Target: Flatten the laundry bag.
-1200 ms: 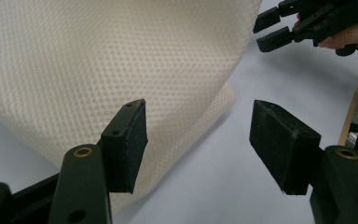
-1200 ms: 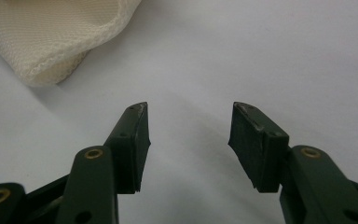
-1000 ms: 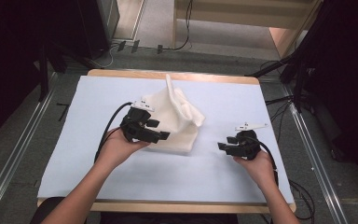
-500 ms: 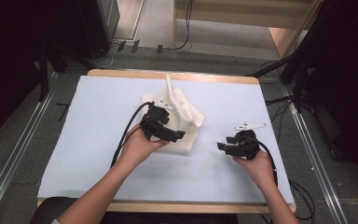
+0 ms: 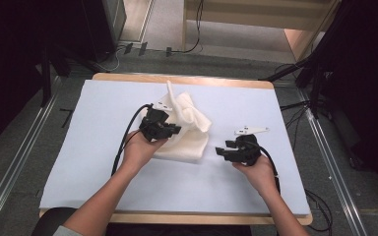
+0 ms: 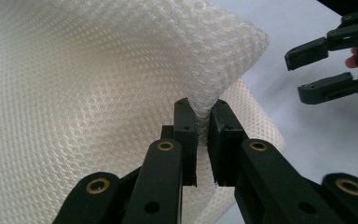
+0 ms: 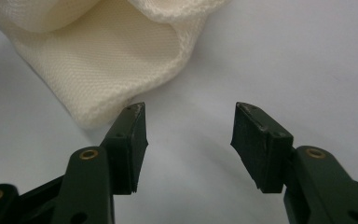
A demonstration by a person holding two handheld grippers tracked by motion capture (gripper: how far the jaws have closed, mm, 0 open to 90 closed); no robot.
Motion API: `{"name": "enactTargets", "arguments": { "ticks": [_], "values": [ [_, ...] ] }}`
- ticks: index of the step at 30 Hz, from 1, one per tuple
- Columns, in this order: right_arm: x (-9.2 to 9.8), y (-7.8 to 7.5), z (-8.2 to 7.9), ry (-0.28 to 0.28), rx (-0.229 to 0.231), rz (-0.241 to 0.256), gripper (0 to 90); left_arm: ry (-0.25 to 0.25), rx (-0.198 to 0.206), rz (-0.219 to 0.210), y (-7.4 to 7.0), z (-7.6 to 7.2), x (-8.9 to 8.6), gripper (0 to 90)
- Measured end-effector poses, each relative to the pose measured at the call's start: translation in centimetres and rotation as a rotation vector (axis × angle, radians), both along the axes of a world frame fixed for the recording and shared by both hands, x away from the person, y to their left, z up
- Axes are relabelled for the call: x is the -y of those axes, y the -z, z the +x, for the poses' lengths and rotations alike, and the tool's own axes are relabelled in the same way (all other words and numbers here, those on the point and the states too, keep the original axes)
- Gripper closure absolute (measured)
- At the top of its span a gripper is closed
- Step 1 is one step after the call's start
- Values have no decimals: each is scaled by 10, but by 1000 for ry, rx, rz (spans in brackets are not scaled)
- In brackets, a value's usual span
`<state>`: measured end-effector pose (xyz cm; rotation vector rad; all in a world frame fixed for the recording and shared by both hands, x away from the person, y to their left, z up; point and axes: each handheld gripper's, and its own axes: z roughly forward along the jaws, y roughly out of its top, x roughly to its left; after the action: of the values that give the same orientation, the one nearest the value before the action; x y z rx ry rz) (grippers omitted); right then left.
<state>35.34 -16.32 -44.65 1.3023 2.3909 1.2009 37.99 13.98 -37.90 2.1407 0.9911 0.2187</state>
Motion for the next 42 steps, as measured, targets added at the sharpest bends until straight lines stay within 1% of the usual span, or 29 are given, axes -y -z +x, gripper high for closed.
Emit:
{"name": "enactTargets", "arguments": {
  "ticks": [1,4,7,9,10,13,15,16,18,20,21,23,24,25,27,28,29,30,32,34,36,39,41,42],
  "values": [
    [-3,0,1,-3,4,1,460,3,-1,-8,-2,0,-4,843],
    [-14,-1,6,-11,16,3,454,-1,-3,-48,-7,-2,-18,846],
    [-25,-1,12,-20,25,4,449,-9,6,-68,-11,-6,-33,847],
    [-33,0,16,-27,23,-2,446,-16,1,-93,-13,-7,-44,848],
    [-38,1,19,-28,26,-4,443,-22,-2,-99,-14,-8,-47,849],
    [-46,3,26,-24,35,-12,441,-48,6,-120,-16,-11,-62,849],
    [-50,5,31,-13,20,1,440,-72,13,-130,-17,-14,-72,849],
    [-52,6,34,-15,16,-2,440,-81,19,-133,-18,-15,-78,849],
    [-56,9,37,-8,16,-19,450,-100,23,-138,-19,-17,-88,851],
    [-60,11,39,-8,11,-40,487,-119,25,-148,-19,-19,-98,853],
    [-60,11,40,-12,17,-49,502,-132,24,-154,-19,-21,-103,853],
    [-61,12,41,-17,13,-61,570,-154,20,-163,-19,-22,-115,855],
    [-60,11,42,-19,6,-64,588,-164,19,-170,-18,-23,-120,856],
    [-60,12,44,-20,0,-58,627,-173,13,-176,-17,-23,-126,856],
    [-59,12,46,-20,-14,-56,677,-198,5,-194,-15,-24,-137,856],
    [-59,12,46,-17,-15,-61,728,-212,3,-198,-15,-25,-142,856],
    [-59,13,47,-15,-14,-69,748,-223,1,-204,-14,-25,-147,856],
    [-59,12,48,-19,-16,-73,788,-235,-2,-208,-13,-26,-153,856],
    [-59,11,50,-19,-19,-69,842,-254,-8,-214,-11,-28,-162,856],
    [-59,8,51,-30,-17,-73,858,-273,-23,-224,-7,-29,-171,855],
    [-58,5,52,-27,-12,-80,860,-289,-36,-243,-3,-29,-178,855],
    [-52,1,55,-18,-11,-70,860,-301,-61,-293,3,-27,-187,855],
    [-45,-1,57,-1,-17,-59,860,-312,-82,-343,8,-24,-192,855],
    [-41,-2,58,5,-16,-56,860,-315,-89,-354,10,-23,-193,855]
  ]
}}
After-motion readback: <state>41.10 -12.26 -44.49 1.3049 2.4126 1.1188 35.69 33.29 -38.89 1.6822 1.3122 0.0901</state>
